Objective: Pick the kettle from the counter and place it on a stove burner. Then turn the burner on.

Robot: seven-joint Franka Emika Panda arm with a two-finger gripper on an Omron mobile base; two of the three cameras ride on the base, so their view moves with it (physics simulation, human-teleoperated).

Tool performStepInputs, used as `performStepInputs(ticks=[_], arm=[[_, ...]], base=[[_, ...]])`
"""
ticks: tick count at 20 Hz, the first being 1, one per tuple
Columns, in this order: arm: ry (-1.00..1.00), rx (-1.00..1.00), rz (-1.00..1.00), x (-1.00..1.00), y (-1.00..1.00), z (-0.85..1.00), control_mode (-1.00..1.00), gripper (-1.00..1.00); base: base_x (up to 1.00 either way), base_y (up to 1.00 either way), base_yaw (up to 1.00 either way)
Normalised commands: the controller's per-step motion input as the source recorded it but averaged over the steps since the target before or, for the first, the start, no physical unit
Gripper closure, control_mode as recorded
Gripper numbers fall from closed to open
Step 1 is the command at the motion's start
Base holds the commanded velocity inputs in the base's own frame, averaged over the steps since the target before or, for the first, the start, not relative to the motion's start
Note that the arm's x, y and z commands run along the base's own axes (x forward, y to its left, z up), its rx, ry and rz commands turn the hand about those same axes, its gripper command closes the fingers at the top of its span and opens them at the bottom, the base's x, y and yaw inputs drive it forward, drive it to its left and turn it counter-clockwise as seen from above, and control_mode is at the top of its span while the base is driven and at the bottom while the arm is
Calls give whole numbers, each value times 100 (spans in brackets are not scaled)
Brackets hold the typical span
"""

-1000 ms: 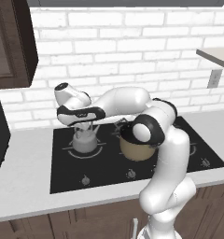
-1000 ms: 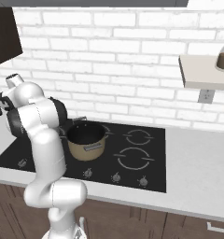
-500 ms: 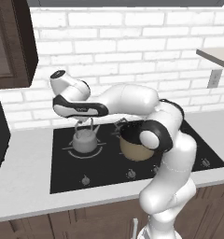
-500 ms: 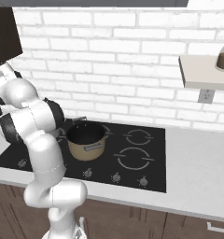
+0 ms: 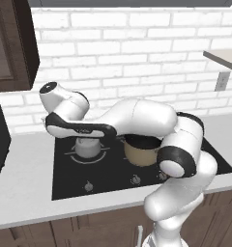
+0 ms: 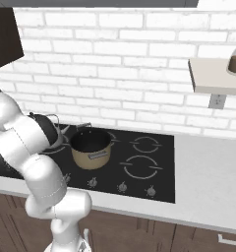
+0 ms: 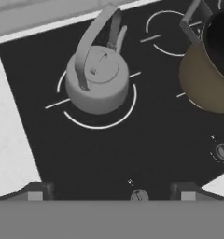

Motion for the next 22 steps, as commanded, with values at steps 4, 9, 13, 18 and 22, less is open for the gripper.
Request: performStepInputs(ticks=[4, 9, 13, 18, 22], arm=[[24, -17, 40, -100, -34, -96, -100, -100], [31, -16, 37, -25, -57, -100, -100, -100], [23, -4, 33, 0, -29, -76, -100, -100], [12, 0, 4, 5, 21, -20, -100, -100], [5, 4, -1, 14, 31, -35, -100, -100]], base=[[0, 0, 0], [0, 0, 0], [0, 0, 0], [0, 0, 0], [0, 0, 0]])
